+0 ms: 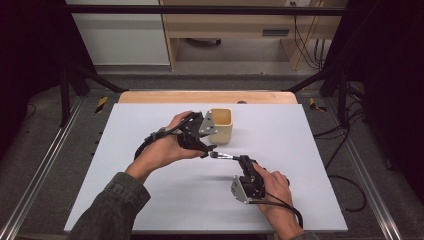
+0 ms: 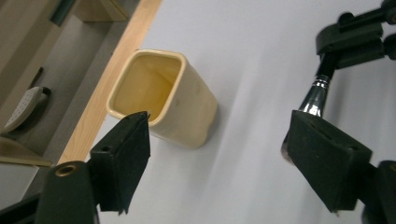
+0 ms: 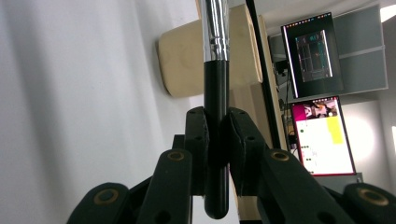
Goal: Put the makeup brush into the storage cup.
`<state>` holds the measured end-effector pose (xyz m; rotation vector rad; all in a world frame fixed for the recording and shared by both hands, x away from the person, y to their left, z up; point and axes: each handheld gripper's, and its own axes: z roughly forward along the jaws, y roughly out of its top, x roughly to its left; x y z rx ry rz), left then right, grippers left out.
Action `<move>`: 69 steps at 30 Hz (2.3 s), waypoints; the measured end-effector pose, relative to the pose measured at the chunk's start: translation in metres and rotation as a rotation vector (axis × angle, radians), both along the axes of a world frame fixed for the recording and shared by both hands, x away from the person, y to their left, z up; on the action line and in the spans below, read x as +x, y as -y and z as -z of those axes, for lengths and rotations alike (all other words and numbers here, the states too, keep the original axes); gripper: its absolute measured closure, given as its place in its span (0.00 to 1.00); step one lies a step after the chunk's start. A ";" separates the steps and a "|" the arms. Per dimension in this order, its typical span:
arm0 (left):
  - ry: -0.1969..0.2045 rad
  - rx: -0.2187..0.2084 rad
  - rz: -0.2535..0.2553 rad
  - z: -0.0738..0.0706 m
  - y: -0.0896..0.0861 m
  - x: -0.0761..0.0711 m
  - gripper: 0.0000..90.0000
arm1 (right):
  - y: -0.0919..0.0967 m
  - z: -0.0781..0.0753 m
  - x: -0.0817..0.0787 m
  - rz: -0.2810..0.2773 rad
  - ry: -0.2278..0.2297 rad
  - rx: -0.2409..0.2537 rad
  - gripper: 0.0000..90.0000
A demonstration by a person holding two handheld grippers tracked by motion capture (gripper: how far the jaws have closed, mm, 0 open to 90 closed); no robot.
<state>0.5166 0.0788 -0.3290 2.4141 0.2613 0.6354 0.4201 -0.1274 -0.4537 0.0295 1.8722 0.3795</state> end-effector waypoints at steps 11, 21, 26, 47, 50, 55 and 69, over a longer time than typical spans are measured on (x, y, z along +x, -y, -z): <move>0.006 -0.162 -0.039 0.017 -0.032 -0.006 0.13 | 0.012 -0.002 0.003 0.020 -0.043 0.097 0.88; 0.007 -0.205 -0.026 0.035 -0.040 -0.021 0.10 | 0.016 -0.003 0.006 0.018 -0.068 0.157 0.88; 0.005 -0.265 -0.038 0.040 -0.041 -0.026 0.11 | 0.017 -0.004 0.006 0.030 -0.091 0.220 0.88; 0.004 -0.394 -0.086 0.053 -0.055 -0.036 0.07 | 0.032 -0.007 0.020 -0.005 -0.259 0.584 0.88; 0.016 -0.438 -0.106 0.056 -0.066 -0.039 0.06 | 0.034 -0.007 0.022 -0.013 -0.284 0.642 0.88; 0.036 -0.475 -0.144 0.066 -0.089 -0.042 0.06 | 0.039 -0.008 0.023 -0.027 -0.319 0.739 0.88; 0.075 -0.624 -0.231 0.087 -0.142 -0.060 0.05 | 0.050 -0.008 0.031 -0.068 -0.386 0.936 0.88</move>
